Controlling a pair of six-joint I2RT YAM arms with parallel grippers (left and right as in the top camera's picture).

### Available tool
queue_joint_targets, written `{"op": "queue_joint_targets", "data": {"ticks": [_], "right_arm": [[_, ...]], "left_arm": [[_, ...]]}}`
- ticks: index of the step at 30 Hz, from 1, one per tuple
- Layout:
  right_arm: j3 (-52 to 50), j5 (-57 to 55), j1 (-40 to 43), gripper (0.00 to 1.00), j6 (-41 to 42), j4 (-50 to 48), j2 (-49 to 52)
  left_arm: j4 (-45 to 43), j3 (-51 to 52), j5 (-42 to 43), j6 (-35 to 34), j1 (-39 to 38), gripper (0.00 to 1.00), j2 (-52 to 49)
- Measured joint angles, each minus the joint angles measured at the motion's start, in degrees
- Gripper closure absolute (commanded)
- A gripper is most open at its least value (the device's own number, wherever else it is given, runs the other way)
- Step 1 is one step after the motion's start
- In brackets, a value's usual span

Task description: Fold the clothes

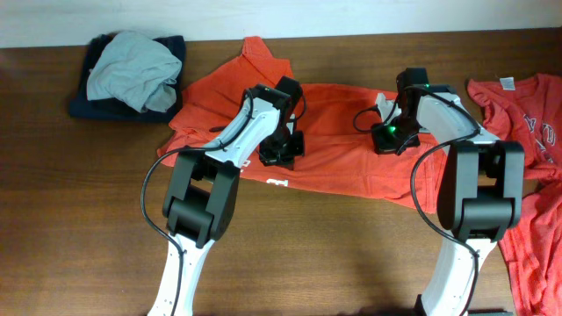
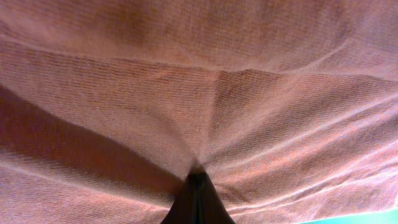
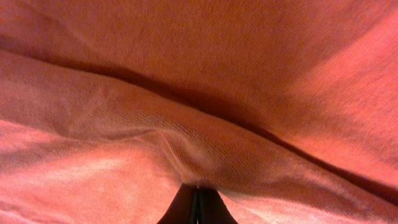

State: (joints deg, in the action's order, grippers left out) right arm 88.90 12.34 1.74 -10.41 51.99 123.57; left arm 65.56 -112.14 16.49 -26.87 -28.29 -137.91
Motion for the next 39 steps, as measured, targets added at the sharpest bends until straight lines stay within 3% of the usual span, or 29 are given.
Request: {"op": "queue_joint_targets", "data": {"ticks": [7,18,22,27,31,39], "right_arm": [[0.17,-0.04,0.00,0.96,1.60,-2.75,0.02],[1.57,-7.28,0.00,0.90,5.81,-15.96,0.02],[7.06,-8.26,0.09,0.91,6.19,-8.46,0.02],[17.79,-8.44,0.17,0.94,7.02,9.84,0.00],[19.52,-8.87,0.22,0.96,8.37,18.62,-0.46],[11.15,-11.26,1.62,0.96,10.73,18.16,-0.42]], "left_arm": [[0.00,0.00,-0.02,0.00,0.00,0.99,0.00],[0.02,0.00,-0.02,0.00,0.00,0.99,0.00],[0.02,0.00,-0.02,0.00,0.00,0.99,0.00],[0.04,-0.04,-0.04,0.00,0.00,0.99,0.00],[0.04,-0.04,-0.04,0.00,0.00,0.99,0.00],[0.07,-0.04,-0.04,0.00,0.00,0.99,0.00]]}}
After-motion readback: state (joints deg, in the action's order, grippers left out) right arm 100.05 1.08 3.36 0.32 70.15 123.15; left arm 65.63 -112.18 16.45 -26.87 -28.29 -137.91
